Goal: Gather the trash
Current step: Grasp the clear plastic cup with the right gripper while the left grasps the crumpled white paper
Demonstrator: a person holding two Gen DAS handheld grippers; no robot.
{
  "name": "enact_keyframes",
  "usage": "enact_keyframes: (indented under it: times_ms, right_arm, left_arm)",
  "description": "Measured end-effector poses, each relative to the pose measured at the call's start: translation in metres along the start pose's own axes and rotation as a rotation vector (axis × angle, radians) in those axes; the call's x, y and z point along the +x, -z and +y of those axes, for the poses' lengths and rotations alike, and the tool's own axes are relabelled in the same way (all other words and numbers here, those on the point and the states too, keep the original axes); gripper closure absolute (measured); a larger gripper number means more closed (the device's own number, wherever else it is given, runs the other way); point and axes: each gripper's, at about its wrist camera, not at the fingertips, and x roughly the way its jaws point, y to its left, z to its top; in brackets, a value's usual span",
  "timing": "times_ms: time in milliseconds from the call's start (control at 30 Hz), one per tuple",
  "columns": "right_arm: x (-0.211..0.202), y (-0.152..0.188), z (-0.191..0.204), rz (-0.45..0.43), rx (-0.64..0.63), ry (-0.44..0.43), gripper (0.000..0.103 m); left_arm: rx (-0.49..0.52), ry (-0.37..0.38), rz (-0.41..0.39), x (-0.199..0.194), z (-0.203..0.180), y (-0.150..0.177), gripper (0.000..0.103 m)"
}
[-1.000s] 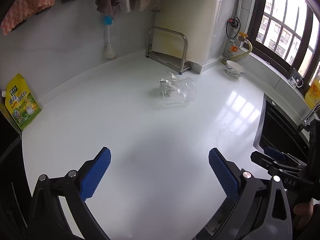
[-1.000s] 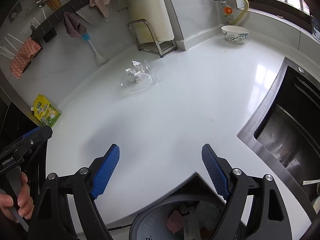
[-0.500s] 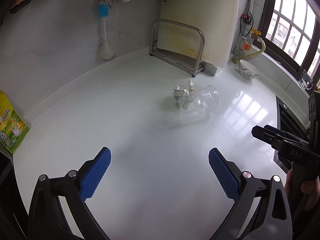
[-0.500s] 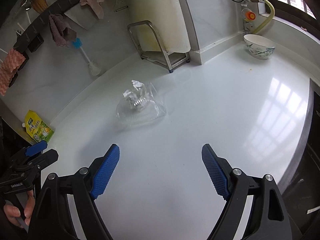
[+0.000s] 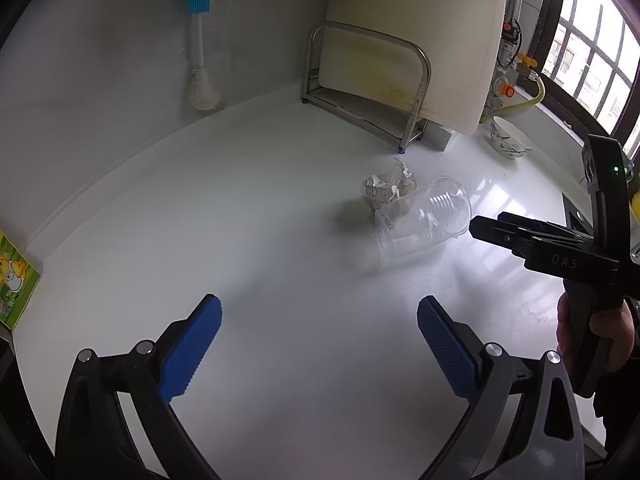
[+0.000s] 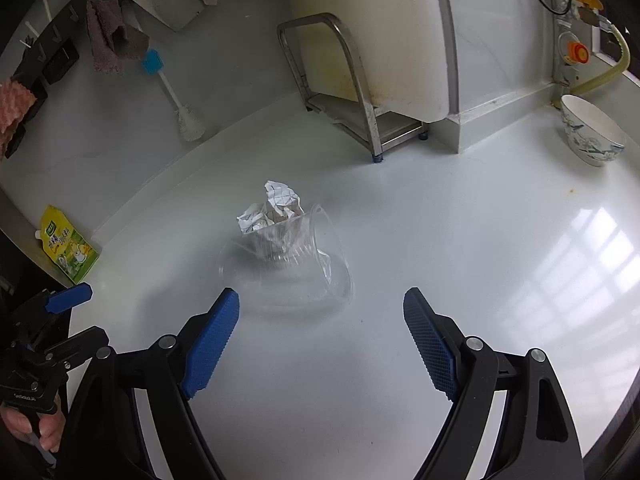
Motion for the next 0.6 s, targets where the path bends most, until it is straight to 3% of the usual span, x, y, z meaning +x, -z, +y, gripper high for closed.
enact_keyframes:
  times_ms: [600]
  right_arm:
    - [0.047, -0.020, 0.019, 0.047, -0.066, -0.124, 0.023]
  left_arm:
    - [-0.049, -0.015, 0.028, 0.016, 0.019, 0.000, 0.007]
